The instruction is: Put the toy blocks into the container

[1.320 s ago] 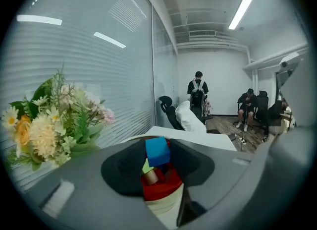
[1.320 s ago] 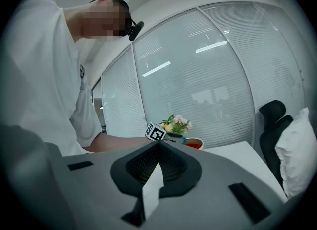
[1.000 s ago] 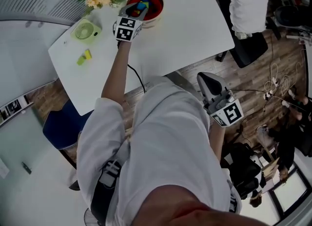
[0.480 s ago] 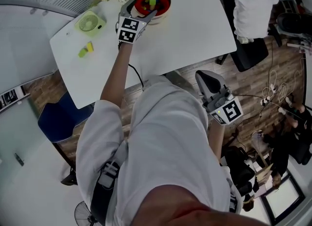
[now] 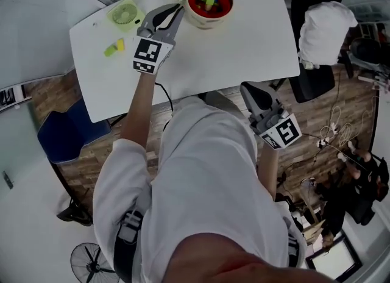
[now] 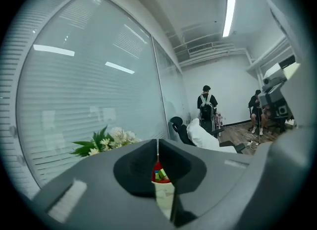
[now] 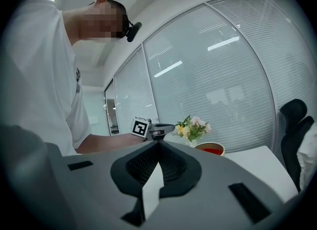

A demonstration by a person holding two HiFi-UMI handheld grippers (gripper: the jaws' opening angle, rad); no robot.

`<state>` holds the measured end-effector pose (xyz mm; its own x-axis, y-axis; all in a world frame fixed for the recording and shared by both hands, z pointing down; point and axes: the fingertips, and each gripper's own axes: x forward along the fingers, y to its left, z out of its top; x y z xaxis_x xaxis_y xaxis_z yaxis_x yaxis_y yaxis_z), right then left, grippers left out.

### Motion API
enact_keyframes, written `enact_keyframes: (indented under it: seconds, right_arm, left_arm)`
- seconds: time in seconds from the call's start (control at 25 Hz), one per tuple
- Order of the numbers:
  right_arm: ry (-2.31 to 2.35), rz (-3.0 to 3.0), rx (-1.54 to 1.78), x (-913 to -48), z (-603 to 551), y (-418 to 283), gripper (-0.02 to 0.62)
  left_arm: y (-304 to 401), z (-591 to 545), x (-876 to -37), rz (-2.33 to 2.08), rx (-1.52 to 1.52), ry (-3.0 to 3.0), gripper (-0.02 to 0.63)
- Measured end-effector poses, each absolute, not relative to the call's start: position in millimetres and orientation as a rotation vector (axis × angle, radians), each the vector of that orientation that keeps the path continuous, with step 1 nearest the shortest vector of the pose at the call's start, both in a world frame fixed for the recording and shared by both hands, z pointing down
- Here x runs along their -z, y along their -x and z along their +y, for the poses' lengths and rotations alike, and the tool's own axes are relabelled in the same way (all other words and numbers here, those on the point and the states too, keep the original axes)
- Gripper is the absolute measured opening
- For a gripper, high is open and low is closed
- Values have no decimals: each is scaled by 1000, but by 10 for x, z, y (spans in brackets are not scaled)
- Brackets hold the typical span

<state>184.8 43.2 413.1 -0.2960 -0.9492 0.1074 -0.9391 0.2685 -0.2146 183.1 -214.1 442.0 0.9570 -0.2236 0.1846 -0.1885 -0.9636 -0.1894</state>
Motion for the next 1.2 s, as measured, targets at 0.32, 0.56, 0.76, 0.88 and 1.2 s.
enact_keyframes:
  seconds: [0.32,0.56,0.76,0.88,1.2]
  right_arm:
    - [1813,2570,152,-3944,-71,-1663,2]
    - [1771,2609,-43,-3692,-377,-1373,2]
    - [1772,2665,-88,-3599,-620,-1054,0]
    - [1734,2688,-101,-3531,-660,-813,0]
    - [1749,2720,-110,-3501,-720,-660,0]
  left_arm:
    - [-893,-1902,-4024,438,223,2940,-2]
    - [-338,-1571,-3866,559,53,3013,-2]
    - [114,-1422,-3817,674,-13,3040,-2]
    - [331,-1355,-3784,722,-56,3031,-2]
    - [571,-1200,-3698,788,-150,3027,-2]
